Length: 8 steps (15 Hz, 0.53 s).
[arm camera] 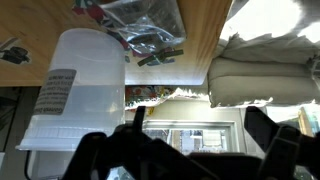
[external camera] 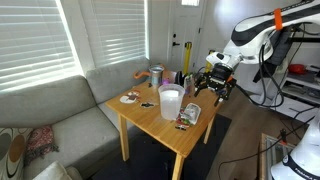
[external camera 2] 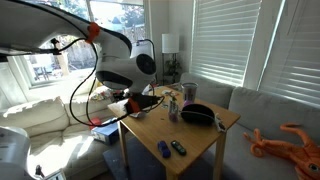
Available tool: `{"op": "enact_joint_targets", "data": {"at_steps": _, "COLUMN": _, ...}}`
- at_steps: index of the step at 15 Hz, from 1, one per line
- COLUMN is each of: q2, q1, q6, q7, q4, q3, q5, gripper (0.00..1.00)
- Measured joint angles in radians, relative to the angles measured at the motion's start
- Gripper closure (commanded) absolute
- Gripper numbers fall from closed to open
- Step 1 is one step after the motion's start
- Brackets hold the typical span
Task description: Place the two packets on the table upright
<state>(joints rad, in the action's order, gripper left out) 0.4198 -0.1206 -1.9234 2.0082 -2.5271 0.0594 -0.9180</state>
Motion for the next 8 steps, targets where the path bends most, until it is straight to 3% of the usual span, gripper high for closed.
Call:
{"op": "enact_joint_targets", "data": {"at_steps": 4, "q2": -0.003, "q1": 0.024, "q6": 0.0, "q7": -0.009, "q4": -0.006, "q3": 0.004, "q5": 0.0, "gripper": 0.0}}
{"op": "enact_joint_targets", "data": {"at_steps": 8, "q2": -0.011, "q1": 0.064, "q6": -0.028, "q7": -0.078, "q4": -0.011, "q3": -0.034, "q5": 0.009, "gripper": 0.0}}
